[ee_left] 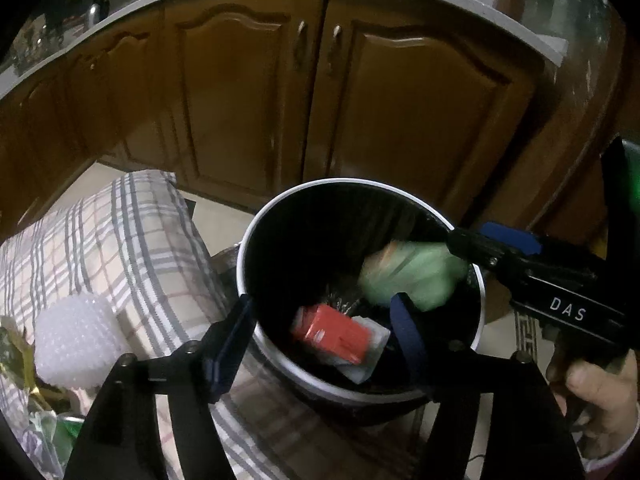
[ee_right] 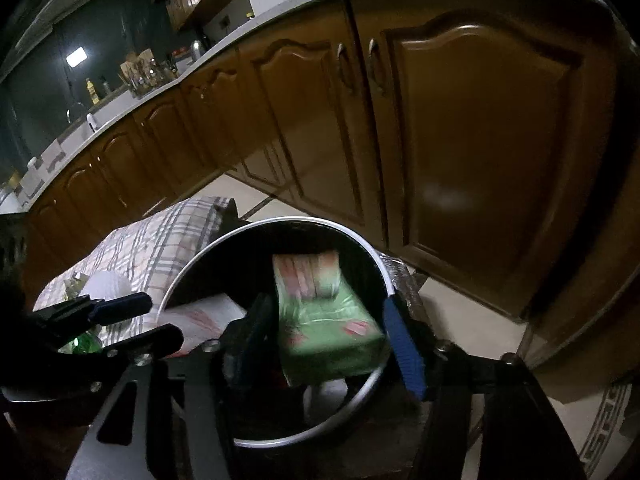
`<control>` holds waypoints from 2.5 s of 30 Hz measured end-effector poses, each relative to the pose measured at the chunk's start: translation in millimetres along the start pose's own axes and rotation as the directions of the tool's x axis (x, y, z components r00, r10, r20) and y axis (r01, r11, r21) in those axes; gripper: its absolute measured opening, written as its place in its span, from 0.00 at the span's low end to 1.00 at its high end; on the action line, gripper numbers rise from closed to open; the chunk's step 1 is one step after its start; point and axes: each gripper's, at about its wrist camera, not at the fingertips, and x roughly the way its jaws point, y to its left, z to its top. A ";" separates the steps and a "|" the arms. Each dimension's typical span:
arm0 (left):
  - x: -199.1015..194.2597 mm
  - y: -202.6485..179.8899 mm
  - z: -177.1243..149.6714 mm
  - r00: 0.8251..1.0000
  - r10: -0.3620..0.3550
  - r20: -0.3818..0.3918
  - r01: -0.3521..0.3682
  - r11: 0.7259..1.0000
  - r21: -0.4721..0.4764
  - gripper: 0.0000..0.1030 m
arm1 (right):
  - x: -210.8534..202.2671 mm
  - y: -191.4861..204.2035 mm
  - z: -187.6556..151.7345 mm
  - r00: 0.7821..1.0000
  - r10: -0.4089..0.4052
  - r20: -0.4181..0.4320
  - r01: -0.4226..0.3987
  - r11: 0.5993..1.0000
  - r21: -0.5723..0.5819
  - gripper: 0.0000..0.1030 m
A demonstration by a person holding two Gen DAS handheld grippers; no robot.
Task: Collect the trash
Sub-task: 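Move both cartons over the black bin and release them inside, then grasp the orange snack wrapper with the left tool while the right tool grasps the green soda can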
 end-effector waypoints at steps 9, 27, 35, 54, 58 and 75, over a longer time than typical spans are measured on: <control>-47.8 18.0 -44.7 0.997 -0.007 0.077 0.011 0.998 -0.062 0.70 | -23.7 5.6 -16.1 0.998 0.031 0.053 -0.033 0.999 0.042 0.79; -183.0 77.3 -154.3 0.976 0.103 0.189 -0.056 0.970 -0.238 0.73 | -52.5 79.4 -72.1 0.988 0.148 0.049 -0.148 0.989 -0.002 0.88; -224.2 101.8 -185.9 0.965 0.157 0.208 -0.089 0.949 -0.303 0.73 | -54.0 120.3 -87.9 0.980 0.197 0.029 -0.196 0.980 -0.025 0.88; -216.5 154.7 -211.5 0.984 0.140 0.108 -0.086 0.913 -0.400 0.70 | -12.4 193.0 -91.5 0.936 0.349 -0.046 -0.347 0.937 0.040 0.57; -194.3 158.2 -208.3 0.988 0.131 0.077 -0.096 0.928 -0.359 0.59 | 7.3 200.7 -88.9 0.922 0.379 -0.075 -0.374 0.925 0.075 0.50; -193.8 144.7 -204.2 0.992 0.040 0.118 -0.002 0.953 -0.304 0.00 | 0.6 212.3 -95.6 0.911 0.405 -0.082 -0.405 0.914 0.017 0.24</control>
